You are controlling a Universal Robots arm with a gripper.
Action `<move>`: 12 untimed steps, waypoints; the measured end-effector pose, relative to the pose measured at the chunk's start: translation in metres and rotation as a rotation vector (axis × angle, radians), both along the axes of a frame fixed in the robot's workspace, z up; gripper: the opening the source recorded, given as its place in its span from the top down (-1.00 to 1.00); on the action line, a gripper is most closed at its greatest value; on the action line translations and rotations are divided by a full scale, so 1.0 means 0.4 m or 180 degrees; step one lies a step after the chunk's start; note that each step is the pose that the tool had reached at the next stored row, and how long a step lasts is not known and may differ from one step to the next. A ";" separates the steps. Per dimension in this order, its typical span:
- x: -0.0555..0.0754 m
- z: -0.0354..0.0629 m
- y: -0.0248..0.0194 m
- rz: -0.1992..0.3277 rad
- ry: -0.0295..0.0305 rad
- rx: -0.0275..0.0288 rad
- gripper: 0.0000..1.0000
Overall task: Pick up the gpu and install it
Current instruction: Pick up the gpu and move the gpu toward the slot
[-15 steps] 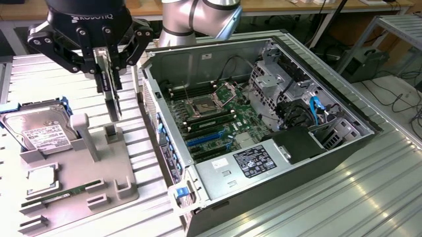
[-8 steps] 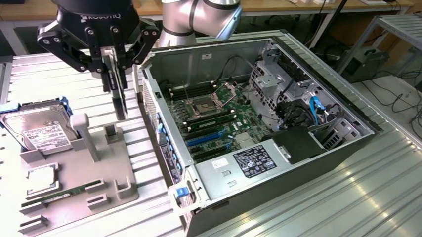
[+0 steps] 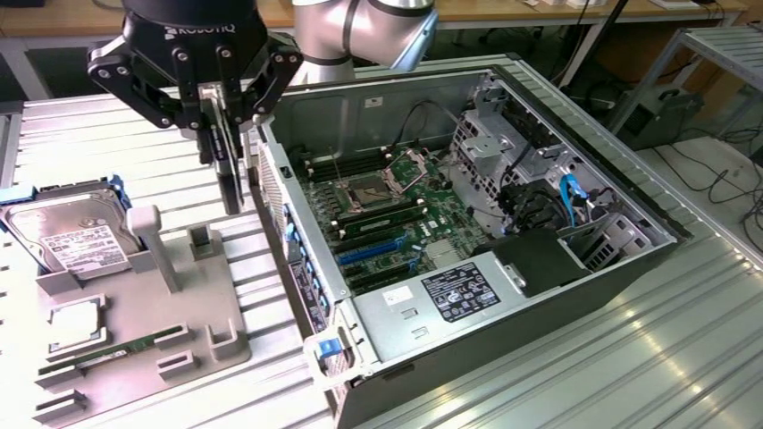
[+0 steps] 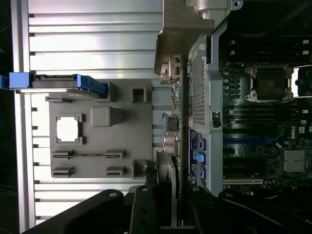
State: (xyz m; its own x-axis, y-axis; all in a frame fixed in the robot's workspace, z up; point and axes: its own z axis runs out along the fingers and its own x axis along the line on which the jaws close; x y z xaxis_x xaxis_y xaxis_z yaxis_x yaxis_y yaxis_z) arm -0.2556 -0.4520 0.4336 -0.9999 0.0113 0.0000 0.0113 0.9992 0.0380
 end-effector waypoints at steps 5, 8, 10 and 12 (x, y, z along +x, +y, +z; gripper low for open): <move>0.012 0.000 0.000 0.0000 0.0000 0.0000 0.44; 0.026 0.000 0.000 0.0000 0.0000 0.0000 0.44; 0.030 0.000 0.000 0.0000 0.0000 0.0000 0.44; 0.034 0.000 0.000 0.0000 0.0000 0.0000 0.44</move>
State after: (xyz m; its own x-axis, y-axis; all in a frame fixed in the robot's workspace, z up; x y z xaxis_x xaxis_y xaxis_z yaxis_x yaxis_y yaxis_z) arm -0.2419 -0.4520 0.4337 -0.9999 0.0113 0.0000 0.0113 0.9992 0.0379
